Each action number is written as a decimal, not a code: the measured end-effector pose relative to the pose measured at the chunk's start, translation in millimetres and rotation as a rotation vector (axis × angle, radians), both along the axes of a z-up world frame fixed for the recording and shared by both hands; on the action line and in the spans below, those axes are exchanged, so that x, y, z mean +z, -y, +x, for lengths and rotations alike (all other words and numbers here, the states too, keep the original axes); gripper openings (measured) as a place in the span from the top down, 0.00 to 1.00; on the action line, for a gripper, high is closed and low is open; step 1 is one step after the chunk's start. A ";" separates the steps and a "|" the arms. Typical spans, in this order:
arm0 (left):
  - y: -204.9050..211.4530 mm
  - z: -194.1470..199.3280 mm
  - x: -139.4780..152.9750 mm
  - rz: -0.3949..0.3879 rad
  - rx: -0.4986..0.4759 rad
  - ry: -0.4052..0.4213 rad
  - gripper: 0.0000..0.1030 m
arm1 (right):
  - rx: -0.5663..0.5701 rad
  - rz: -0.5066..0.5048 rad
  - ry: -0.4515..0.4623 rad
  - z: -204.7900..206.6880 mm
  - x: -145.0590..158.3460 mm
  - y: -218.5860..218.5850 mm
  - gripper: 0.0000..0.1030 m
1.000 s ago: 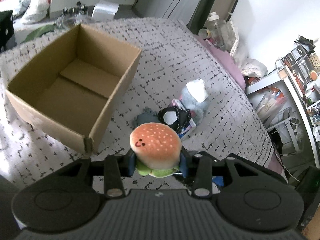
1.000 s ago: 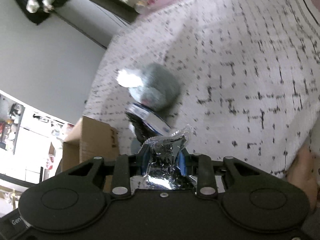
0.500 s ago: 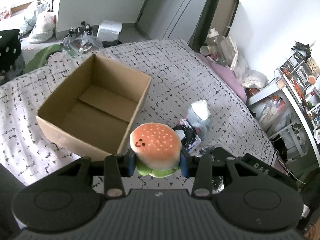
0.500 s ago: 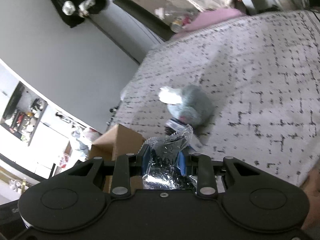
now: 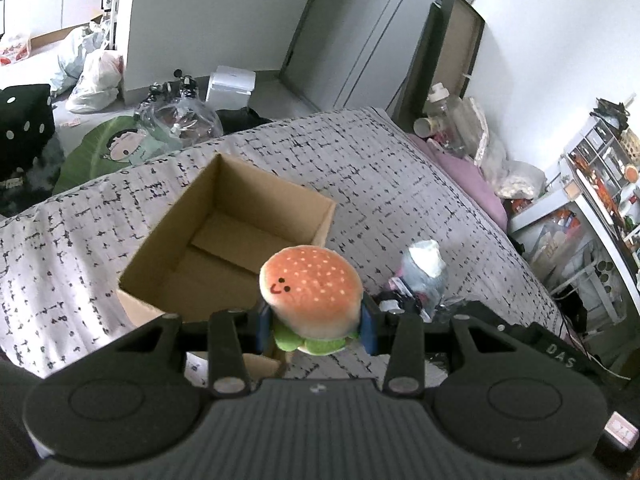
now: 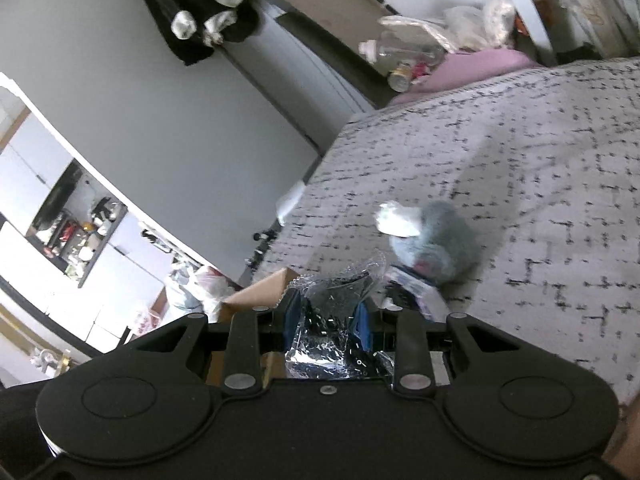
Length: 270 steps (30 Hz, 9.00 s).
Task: Organize soft objects
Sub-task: 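Lift and carry the hamburger plush with the left tool while the right tool carries the bag to the box, then open the left tool over the box while the right tool drops the black bag inside, then move the left tool toward the black plush while the right tool approaches the blue tissue pack, then grasp the black plush with the left tool while the right tool grasps the blue tissue pack, then carry the black plush with the left tool while the right tool carries the tissue pack to the box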
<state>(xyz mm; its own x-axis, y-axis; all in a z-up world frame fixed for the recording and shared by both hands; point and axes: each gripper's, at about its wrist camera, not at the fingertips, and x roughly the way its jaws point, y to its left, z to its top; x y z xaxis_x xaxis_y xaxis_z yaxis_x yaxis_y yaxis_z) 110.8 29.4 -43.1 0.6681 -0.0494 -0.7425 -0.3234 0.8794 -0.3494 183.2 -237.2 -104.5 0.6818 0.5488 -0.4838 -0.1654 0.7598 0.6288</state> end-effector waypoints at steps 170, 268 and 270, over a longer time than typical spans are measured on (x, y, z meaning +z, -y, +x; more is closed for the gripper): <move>73.8 140.8 -110.0 -0.198 -0.171 -0.196 0.81 | -0.102 0.039 -0.467 105.3 -72.4 35.4 0.61; -9.7 25.7 8.4 -0.034 0.023 -0.022 0.81 | 0.138 0.046 -0.060 18.9 1.5 -5.2 0.77; -10.7 27.6 8.3 -0.025 0.025 -0.020 0.81 | 0.145 0.056 -0.049 18.4 3.2 -6.3 0.77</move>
<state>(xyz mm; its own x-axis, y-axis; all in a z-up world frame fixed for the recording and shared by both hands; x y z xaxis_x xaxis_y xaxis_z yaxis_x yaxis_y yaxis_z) 138.5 40.0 -34.8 0.6540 -0.0521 -0.7547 -0.3521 0.8620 -0.3646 201.5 -231.0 -101.3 0.5696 0.6671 -0.4802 -0.2388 0.6934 0.6799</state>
